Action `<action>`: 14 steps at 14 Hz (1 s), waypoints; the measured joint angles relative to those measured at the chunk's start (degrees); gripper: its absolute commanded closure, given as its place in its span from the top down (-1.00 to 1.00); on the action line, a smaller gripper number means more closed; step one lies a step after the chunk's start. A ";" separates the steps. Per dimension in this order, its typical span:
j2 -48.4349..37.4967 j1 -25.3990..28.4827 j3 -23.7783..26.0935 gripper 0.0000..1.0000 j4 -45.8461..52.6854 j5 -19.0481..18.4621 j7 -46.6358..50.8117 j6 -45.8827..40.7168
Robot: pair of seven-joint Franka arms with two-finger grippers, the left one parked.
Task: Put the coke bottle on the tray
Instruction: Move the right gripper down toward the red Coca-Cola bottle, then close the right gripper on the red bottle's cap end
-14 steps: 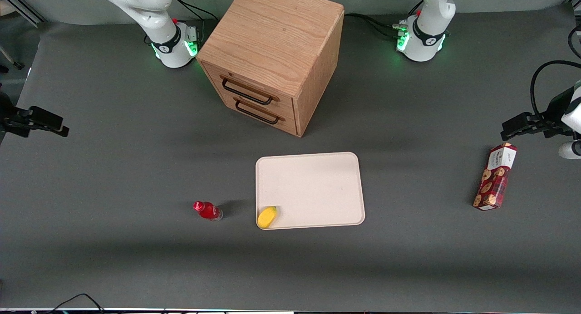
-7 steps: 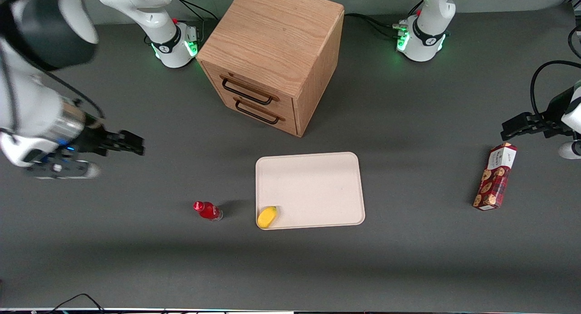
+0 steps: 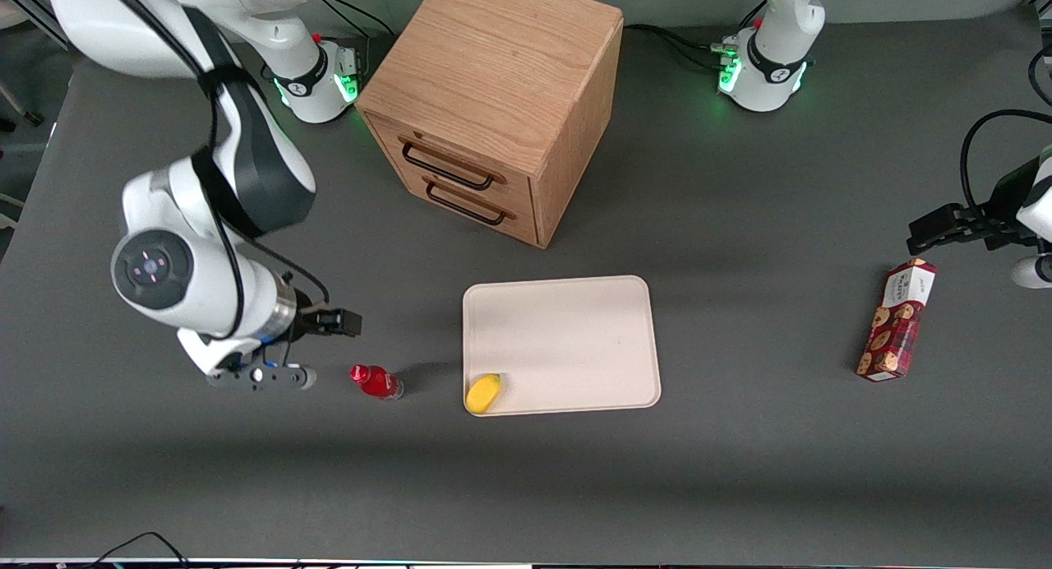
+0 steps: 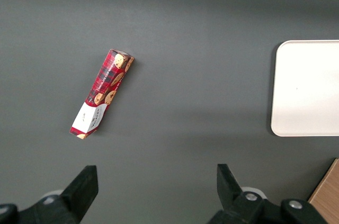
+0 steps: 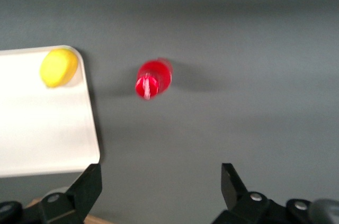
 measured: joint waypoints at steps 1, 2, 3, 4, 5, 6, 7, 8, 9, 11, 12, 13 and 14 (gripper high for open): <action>1.75 -0.04 -0.13 1.00 0.06 -0.07 0.00 2.55; 3.23 -0.02 -0.14 1.00 0.14 -0.15 0.00 4.72; 4.28 0.04 -0.14 1.00 0.25 -0.19 0.00 6.19; 5.02 0.12 -0.12 1.00 0.24 -0.36 0.00 7.35; 5.65 0.21 -0.10 1.00 -0.02 -0.94 0.00 9.10; 6.02 0.29 -0.09 1.00 -0.62 -1.66 0.01 10.86; 6.32 0.36 -0.08 1.00 -1.41 -2.41 0.15 12.46; 6.58 0.42 -0.07 1.00 -2.16 -2.89 0.46 13.47; 6.88 0.46 -0.07 1.00 -2.68 -3.10 0.65 14.01; 7.27 0.46 -0.07 0.98 -3.41 -3.19 0.73 14.62; 7.52 0.47 -0.07 0.83 -3.48 -3.22 0.74 14.65; 7.72 0.46 -0.07 0.55 -3.48 -3.23 0.75 14.70; 7.82 0.46 -0.07 0.22 -3.48 -3.24 0.76 14.73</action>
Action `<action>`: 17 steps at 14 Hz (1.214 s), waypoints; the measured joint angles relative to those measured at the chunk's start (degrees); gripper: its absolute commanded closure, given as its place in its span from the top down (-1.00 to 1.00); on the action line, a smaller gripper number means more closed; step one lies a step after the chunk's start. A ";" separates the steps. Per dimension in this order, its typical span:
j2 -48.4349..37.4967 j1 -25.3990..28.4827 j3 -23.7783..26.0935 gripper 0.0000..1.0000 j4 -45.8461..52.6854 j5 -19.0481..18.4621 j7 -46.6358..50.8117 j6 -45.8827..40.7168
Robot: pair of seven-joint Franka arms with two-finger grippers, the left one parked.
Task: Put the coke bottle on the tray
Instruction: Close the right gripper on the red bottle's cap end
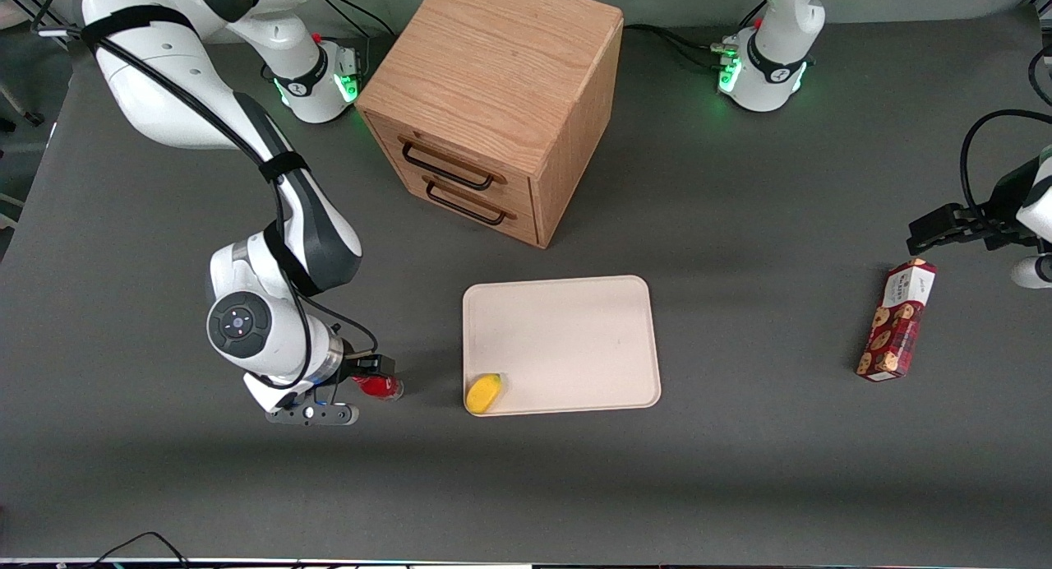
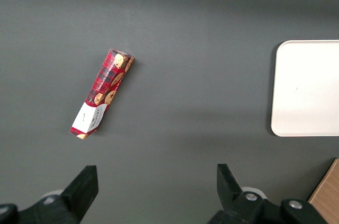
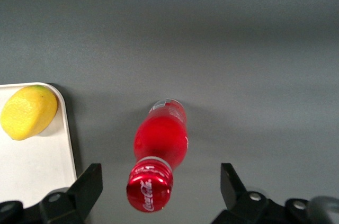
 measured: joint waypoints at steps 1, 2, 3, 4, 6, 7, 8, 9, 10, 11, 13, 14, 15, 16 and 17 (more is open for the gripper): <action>0.04 0.00 0.00 -0.14 0.00 0.00 0.01 0.01; 0.06 0.00 0.00 -0.43 0.00 0.00 0.06 0.01; 0.10 0.01 0.00 -0.49 0.01 0.00 0.28 0.02; 0.22 0.01 0.01 -0.69 0.01 0.00 0.74 0.02; 0.45 0.01 0.07 -1.00 0.15 0.00 1.43 0.20; 0.46 0.01 0.07 -1.00 0.16 0.00 1.55 0.20; 0.47 0.01 0.07 -1.00 0.20 0.00 1.61 0.20; 0.48 0.01 0.07 -1.00 0.26 0.00 1.64 0.20; 0.50 0.00 0.07 -1.00 0.40 0.00 1.64 0.14; 0.51 0.01 0.07 -1.00 0.88 0.00 1.65 -0.46; 0.44 0.32 0.13 -1.00 4.03 0.00 1.65 -5.58; 0.29 0.80 0.19 -1.00 6.71 0.00 2.15 -9.17; -0.03 1.32 0.29 -1.00 9.47 0.00 3.51 -12.65; -0.65 1.70 0.66 -1.00 11.94 0.00 5.26 -16.06; -1.52 2.00 1.49 -1.00 14.01 0.05 7.11 -19.43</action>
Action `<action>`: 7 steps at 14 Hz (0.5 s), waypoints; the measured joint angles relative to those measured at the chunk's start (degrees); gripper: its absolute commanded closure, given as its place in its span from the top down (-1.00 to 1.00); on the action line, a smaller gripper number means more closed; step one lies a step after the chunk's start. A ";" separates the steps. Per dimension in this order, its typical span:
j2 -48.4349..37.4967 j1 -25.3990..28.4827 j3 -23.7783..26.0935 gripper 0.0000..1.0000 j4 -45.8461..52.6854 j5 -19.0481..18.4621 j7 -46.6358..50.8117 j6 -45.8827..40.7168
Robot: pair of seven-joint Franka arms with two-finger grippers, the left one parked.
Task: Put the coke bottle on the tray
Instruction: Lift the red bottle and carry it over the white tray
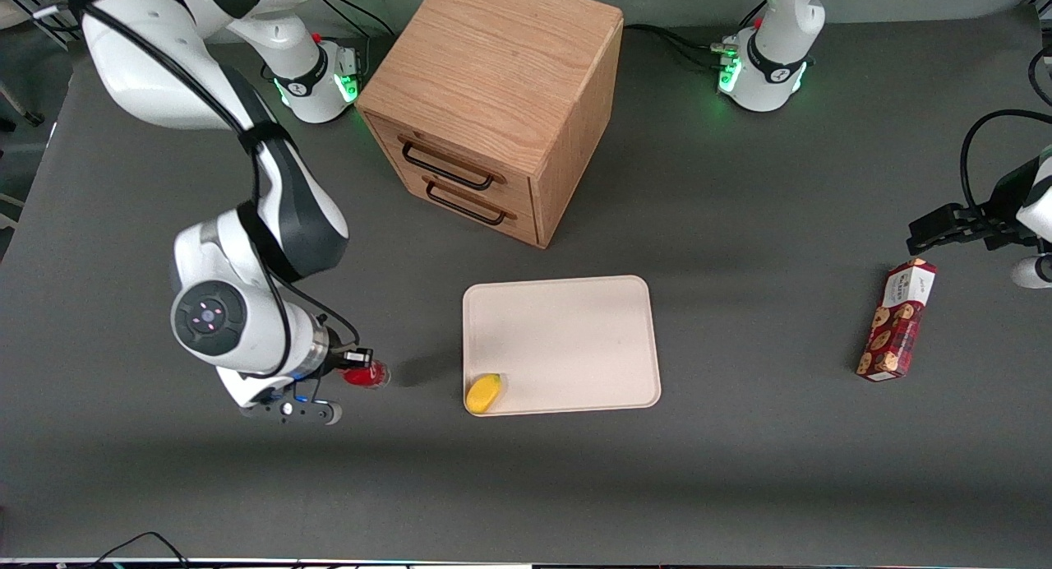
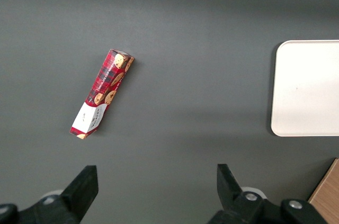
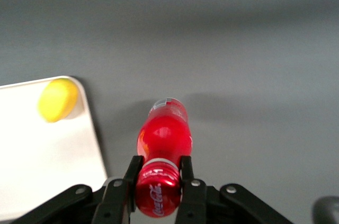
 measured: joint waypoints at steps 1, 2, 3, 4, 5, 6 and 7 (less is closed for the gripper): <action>-0.95 0.28 1.26 -1.00 1.57 0.04 2.11 -2.89; -1.79 0.62 2.84 -1.00 2.73 0.08 4.69 -5.15; -2.43 1.21 4.54 -1.00 3.47 0.11 7.79 -6.41; -2.70 2.39 5.65 -1.00 4.04 0.11 11.11 -6.74; -2.66 4.04 6.13 -1.00 4.55 0.11 14.46 -6.69; -2.51 5.82 6.17 -1.00 4.86 0.11 17.54 -6.54; -2.21 7.27 6.16 -1.00 4.94 0.11 20.31 -6.14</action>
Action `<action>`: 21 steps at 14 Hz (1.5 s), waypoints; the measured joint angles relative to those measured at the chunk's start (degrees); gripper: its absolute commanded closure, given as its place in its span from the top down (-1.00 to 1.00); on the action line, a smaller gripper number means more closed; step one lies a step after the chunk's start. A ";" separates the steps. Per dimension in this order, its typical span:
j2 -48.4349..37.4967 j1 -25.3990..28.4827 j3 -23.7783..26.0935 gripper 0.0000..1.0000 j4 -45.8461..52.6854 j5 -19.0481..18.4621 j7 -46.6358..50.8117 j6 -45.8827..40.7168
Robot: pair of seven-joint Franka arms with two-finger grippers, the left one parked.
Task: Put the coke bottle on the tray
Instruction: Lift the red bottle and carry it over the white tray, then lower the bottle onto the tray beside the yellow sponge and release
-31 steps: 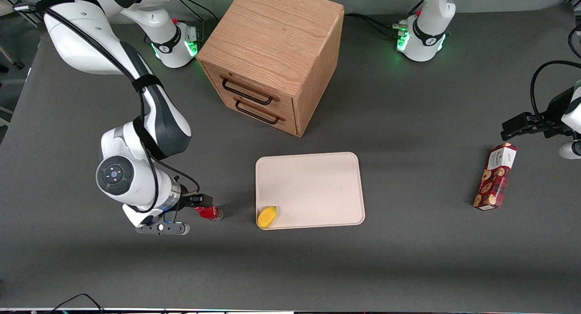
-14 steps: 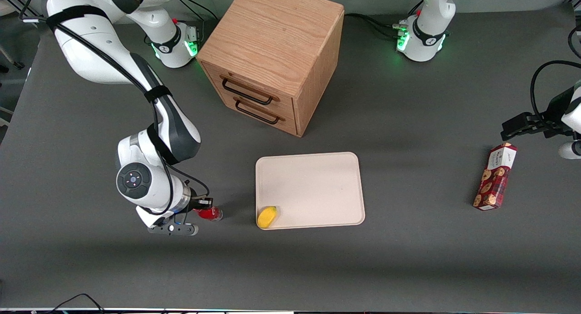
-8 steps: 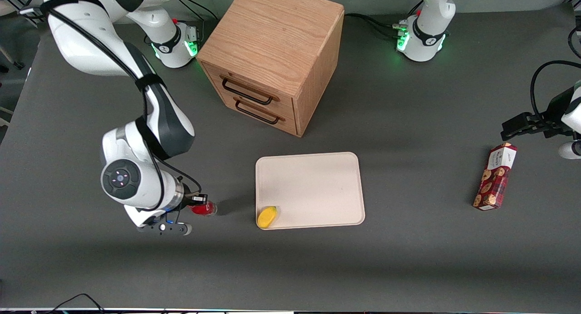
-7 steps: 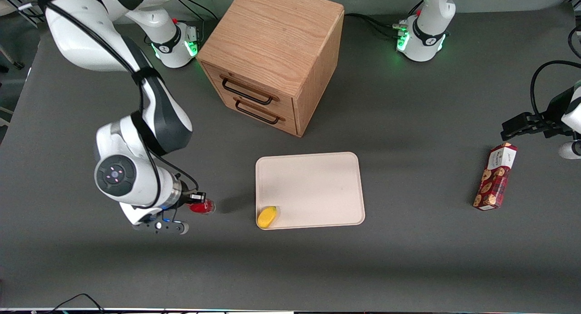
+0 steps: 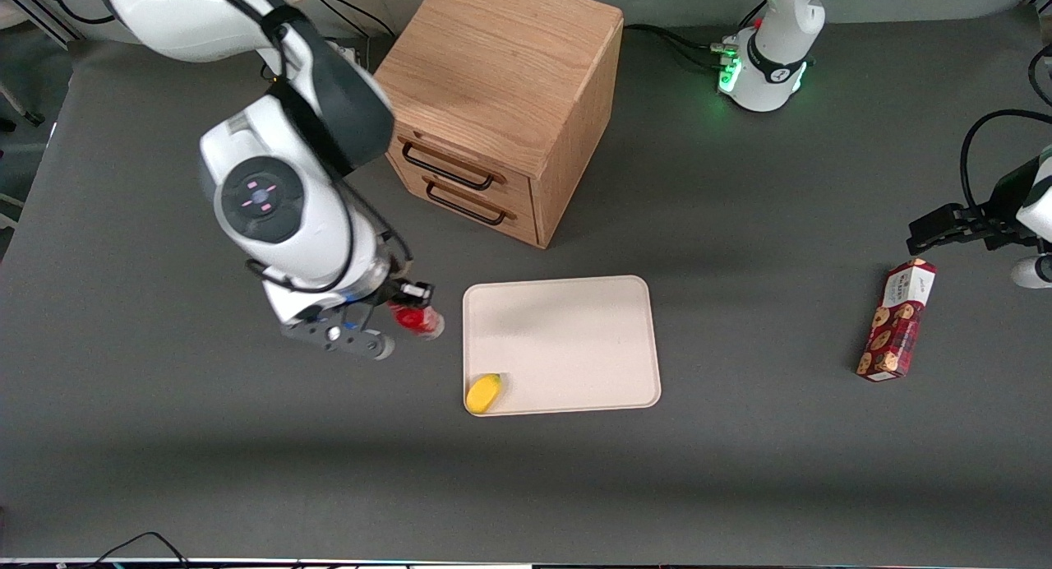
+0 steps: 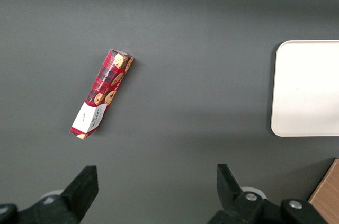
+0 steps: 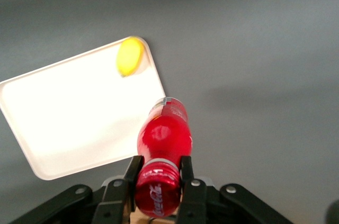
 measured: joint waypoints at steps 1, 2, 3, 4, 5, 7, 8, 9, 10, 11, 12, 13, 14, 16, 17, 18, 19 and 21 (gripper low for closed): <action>0.59 1.19 -0.01 -1.00 0.01 0.00 2.71 1.15; 1.46 2.01 -0.04 -1.00 0.00 0.00 5.00 2.51; 2.69 2.67 -0.12 -1.00 -0.04 0.00 7.06 4.08; 4.25 3.29 -0.33 -1.00 -0.09 0.00 8.87 6.10; 6.01 3.89 -0.67 -1.00 -0.13 0.00 10.23 8.41; 9.21 4.70 -1.65 -1.00 -0.23 -0.02 10.84 11.55; 10.33 4.81 -2.12 -1.00 -0.63 -0.04 10.84 12.74; 10.99 4.85 -2.84 -1.00 -1.40 -0.05 10.84 14.30; 11.32 4.85 -3.55 -1.00 -2.12 -0.05 10.76 15.46; 11.52 4.84 -4.02 -1.00 -2.54 -0.05 10.67 15.82; 11.68 4.84 -4.15 -1.00 -2.69 -0.06 10.58 15.82; 11.71 4.88 -4.15 -1.00 -2.91 -0.06 10.51 15.83; 11.70 4.96 -4.14 -0.96 -3.18 -0.06 10.37 15.83; 11.75 5.16 -4.14 -0.83 -4.20 -0.06 10.18 15.83; 11.75 5.21 -4.14 -0.80 -4.76 -0.06 10.17 15.95; 11.75 5.24 -4.14 -0.67 -5.18 -0.06 10.15 16.22; 11.76 5.25 -4.15 -0.11 -5.47 -0.06 10.14 16.48; 11.76 5.25 -4.15 1.00 -5.48 -0.06 9.86 16.62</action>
